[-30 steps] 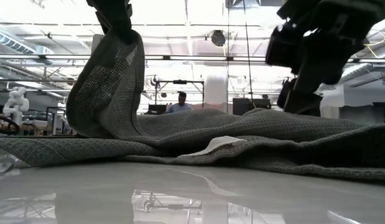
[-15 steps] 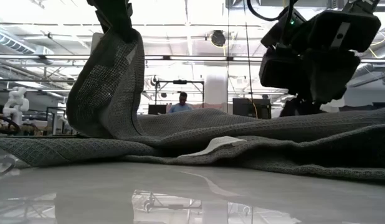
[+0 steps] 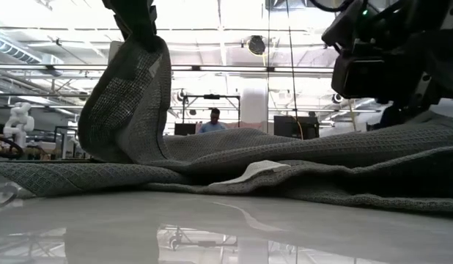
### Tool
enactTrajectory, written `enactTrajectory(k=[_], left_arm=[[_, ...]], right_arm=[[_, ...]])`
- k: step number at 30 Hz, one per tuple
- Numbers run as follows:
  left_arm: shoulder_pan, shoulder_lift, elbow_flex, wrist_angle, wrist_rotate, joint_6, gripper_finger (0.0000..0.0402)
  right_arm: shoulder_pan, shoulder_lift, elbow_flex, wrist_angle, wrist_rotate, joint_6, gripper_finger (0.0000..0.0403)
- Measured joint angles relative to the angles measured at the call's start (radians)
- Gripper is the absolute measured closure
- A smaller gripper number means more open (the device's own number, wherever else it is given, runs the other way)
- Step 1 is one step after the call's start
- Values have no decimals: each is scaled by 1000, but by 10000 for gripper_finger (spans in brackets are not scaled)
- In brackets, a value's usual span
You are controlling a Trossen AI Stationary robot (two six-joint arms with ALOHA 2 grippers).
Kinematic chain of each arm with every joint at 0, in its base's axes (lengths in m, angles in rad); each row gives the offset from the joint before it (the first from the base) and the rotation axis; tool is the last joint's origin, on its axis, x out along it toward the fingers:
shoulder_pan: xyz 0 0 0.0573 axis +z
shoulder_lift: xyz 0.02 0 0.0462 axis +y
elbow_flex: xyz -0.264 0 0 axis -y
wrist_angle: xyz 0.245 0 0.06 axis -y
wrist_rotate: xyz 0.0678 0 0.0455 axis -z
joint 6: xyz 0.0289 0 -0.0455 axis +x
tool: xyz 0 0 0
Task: Roll towel into tight, uniform cylinder
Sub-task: Roll the gray towel
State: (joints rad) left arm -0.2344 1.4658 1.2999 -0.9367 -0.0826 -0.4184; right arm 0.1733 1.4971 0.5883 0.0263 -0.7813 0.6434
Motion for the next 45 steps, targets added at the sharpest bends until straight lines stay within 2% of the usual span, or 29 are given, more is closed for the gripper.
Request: enactTrajectory(k=[4,15,23,28,32,39,42,45], left_arm=[[-1,0,0,1,0,7,391],[-1,0,0,3,0,6,391],[-1,0,0,3,0,6,391],[-1,0,0,3,0,6,391],[-1,0,0,3,0,6,391],[-1,0,0,3,0,6,391],[-1,0,0,3,0,7,391],[0,0,0,3,0,6,391]], right_arm=[[12,0,0,6,51,19,226],[5,0,0,7,48,74,280],[-27,0,0,7,46,94,284],[-40,-1,0,5,-12,89,292],[-43,-1,1,-1,-37,82,320],[-43,-1,1,-1,-38,87,395],[-43,-1,1,2,-46,90,391],[-45,-6,1,9,-28,98,359]])
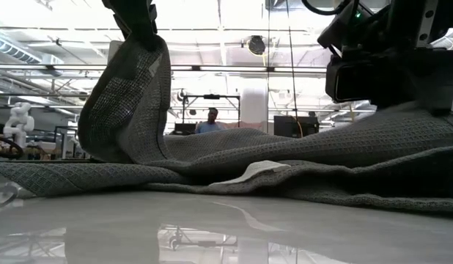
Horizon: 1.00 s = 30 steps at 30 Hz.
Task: Roll towel into tight, uniform cylinder
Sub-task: Roll the gray towel
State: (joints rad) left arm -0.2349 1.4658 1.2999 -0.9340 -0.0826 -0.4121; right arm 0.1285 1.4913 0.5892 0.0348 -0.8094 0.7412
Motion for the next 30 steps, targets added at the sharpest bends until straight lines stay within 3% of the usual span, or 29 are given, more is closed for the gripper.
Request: enactTrajectory(k=[4,7,15,22,30], left_arm=[[0,0,0,0,0,0,391],[0,0,0,0,0,0,391],[0,0,0,0,0,0,391],[0,-9,0,0,35,1,391],[0,-79,98,4,69,1,391]], right_arm=[[-16,-3,1,-4,1,3,313],[-26,-3,1,-5,-6,2,305],[-30,-3,1,-15,-13,-26,392],[-31,-60,29,-137,5,-13,399],[-31,-238,230,-486,203,-66,400]])
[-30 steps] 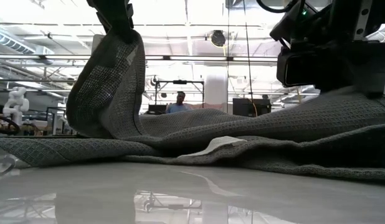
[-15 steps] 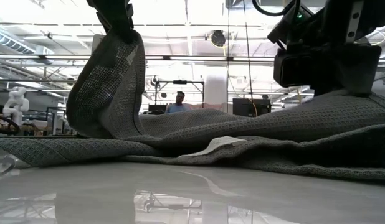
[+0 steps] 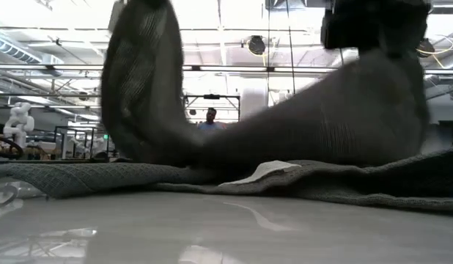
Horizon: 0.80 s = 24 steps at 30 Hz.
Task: Roll towel into tight, uniform cylinder
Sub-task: Roll the gray towel
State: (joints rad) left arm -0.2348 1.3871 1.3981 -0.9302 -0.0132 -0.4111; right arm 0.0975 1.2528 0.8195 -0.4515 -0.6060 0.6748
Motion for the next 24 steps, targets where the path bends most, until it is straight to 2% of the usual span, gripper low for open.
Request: enactTrajectory(k=[5,12,17,24], left_arm=[[0,-44,109,6,-53,25,391],[0,-92,269,20,-293,143,391],[1,-129,357,176,-443,291,391],[25,-178,399,467,-472,497,391]], right_arm=[[0,-62,213,-296,202,-48,401],[-1,-68,611,-641,628,-142,402],[-14,-66,839,-662,888,-160,402],[-36,-65,1022,-512,1070,-295,402]])
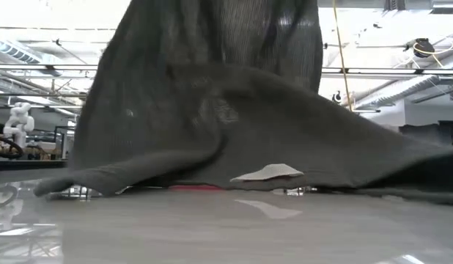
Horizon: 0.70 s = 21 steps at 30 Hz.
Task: Roll towel into tight, uniform cylinder
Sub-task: Roll the gray towel
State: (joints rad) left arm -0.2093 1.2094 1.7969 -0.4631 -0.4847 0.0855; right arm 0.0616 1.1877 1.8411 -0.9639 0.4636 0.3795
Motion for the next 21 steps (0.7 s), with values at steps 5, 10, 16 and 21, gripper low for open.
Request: enactTrajectory(k=[5,10,16,21], left_arm=[[15,-19,0,113,38,25,391],[6,-16,0,206,281,-90,391],[-55,-1,-2,247,494,-256,391],[-116,20,-2,457,627,-289,391]], right_arm=[[-9,4,42,155,4,-62,402],[-8,15,66,205,-185,-20,403],[46,23,73,247,-467,68,403],[124,21,74,393,-569,128,403]])
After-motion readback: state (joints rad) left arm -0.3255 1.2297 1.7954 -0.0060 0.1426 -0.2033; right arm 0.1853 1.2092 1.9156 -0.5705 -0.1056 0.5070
